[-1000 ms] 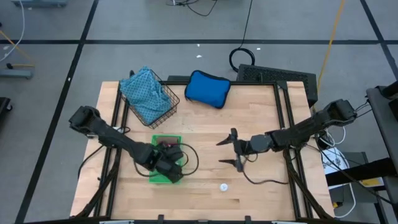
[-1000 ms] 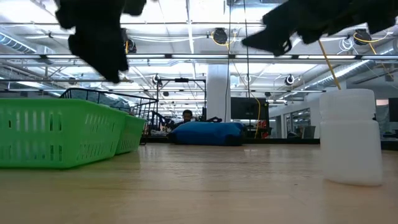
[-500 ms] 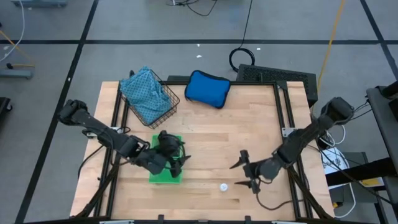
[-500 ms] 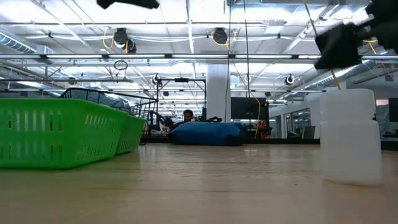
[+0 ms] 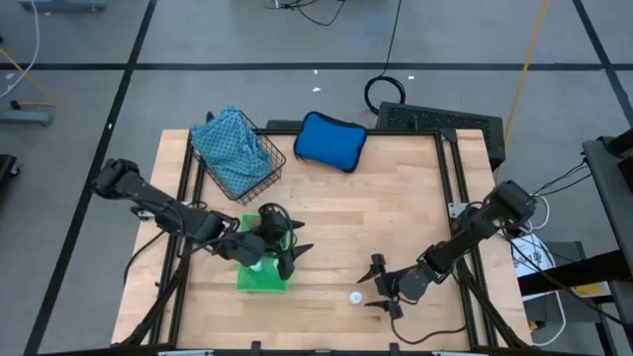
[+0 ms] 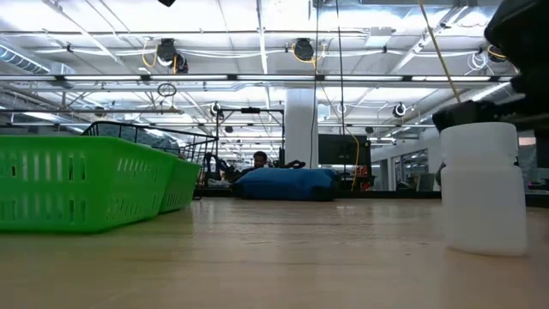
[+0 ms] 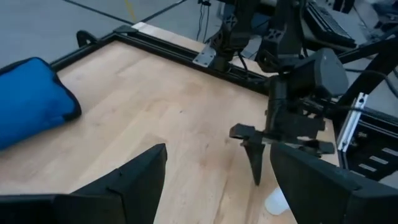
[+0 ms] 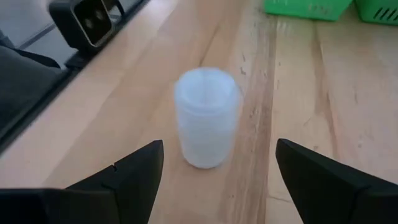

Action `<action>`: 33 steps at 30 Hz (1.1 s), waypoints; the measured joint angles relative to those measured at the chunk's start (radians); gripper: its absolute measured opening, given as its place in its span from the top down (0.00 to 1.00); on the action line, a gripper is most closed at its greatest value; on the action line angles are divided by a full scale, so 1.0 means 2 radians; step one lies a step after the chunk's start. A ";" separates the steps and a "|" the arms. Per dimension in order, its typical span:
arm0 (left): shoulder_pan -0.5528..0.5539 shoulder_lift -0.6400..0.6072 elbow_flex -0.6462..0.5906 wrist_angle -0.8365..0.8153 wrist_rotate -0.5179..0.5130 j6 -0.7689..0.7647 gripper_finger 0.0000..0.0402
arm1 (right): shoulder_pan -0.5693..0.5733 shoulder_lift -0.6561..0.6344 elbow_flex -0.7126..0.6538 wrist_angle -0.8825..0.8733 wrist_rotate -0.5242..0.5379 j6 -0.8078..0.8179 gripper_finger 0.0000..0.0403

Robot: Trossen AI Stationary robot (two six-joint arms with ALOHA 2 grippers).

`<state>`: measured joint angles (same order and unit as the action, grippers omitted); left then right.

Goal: Pick & Place Medicine items
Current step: Put the white pill bottle into the bottom green basket

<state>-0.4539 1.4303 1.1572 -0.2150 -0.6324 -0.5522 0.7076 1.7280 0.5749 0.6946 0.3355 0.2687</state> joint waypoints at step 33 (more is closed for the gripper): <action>0.041 0.019 0.000 0.009 0.095 -0.048 0.26 | -0.030 0.103 0.031 0.113 -0.010 -0.010 0.69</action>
<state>-0.3714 1.4693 1.1568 -0.1965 -0.4416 -0.6476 0.6476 1.9347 0.6359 0.9199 0.3149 0.2493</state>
